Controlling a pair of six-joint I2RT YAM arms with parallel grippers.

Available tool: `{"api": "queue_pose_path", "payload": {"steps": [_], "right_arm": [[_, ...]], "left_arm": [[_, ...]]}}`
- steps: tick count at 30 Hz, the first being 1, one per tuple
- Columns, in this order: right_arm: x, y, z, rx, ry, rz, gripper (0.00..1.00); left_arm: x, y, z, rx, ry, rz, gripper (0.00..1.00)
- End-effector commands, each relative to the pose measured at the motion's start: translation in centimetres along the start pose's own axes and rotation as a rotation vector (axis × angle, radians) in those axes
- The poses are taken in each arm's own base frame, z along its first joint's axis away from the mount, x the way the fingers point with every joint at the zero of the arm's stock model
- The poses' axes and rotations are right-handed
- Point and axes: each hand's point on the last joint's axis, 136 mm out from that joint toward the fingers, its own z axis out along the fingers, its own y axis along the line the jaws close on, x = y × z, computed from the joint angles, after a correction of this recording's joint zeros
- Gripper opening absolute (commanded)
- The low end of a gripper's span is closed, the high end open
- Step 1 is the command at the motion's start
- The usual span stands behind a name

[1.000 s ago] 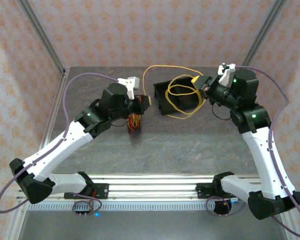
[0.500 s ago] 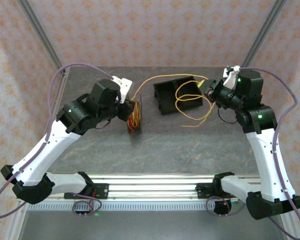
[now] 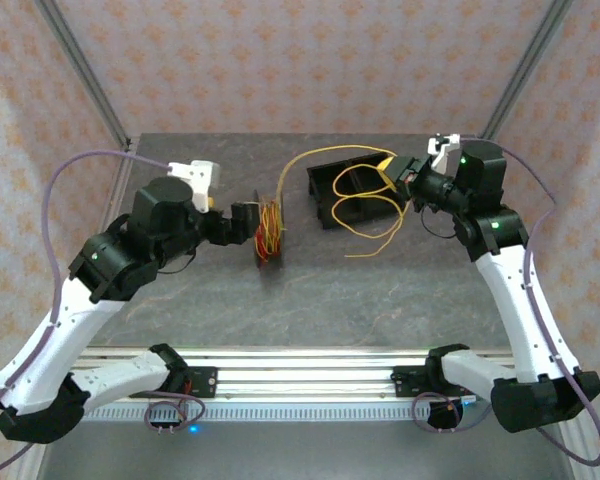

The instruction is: Wrap the cables

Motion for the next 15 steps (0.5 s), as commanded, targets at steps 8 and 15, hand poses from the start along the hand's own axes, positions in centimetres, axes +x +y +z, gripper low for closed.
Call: {"api": "queue_pose_path", "payload": {"steps": [8,15], "right_arm": [[1.3,-0.1,3.2,-0.04,0.041,0.049,0.0],[0.9,-2.3,4.8,-0.016,0.016,0.111,0.0]], "left_arm": [[4.3,6.4,1.1,-0.259,-0.039,-0.154,0.99],[5.8,7.6,1.2,-0.282,-0.041,-0.146,0.99]]}}
